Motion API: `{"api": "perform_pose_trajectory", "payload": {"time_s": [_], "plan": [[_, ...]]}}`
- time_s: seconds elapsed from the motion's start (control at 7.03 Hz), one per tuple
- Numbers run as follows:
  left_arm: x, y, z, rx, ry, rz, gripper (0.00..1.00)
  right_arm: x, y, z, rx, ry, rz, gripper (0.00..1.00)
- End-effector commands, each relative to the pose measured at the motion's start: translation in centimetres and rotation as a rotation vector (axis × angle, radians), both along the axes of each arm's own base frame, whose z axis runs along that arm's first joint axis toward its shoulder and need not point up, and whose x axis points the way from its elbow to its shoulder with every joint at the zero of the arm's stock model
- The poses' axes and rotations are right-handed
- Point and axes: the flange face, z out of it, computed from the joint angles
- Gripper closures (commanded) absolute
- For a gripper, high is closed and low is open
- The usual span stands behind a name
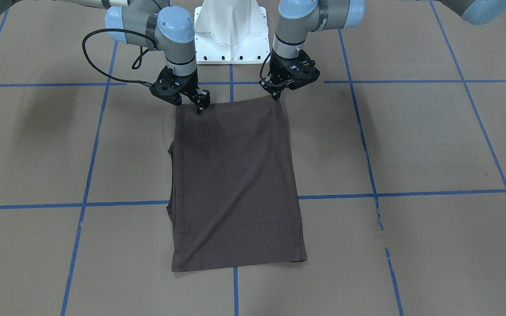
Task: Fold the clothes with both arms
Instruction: 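Grasp the shirt's near end with both grippers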
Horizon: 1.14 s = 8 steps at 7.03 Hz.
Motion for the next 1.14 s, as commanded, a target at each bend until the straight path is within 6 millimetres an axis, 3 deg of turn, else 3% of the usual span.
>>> {"api": "perform_pose_trajectory", "payload": {"time_s": [0.0,0.28,0.71,1.0], "plan": [[0.0,0.0,0.0,0.000,0.000,0.000,1.00,0.0,0.0,-0.1,0.003,-0.001,-0.005,0.80],[-0.2,-0.3,0.0,0.000,0.000,-0.005,1.00,0.1,-0.1,-0.1,0.011,-0.002,-0.013,1.00],[-0.1,-0.3,0.1,-0.001,-0.002,-0.005,1.00,0.4,-1.0,-0.7,0.018,-0.012,-0.006,1.00],[-0.2,-0.3,0.1,-0.001,-0.002,-0.005,1.00,1.3,-1.8,-2.7,0.037,-0.083,0.020,1.00]]}}
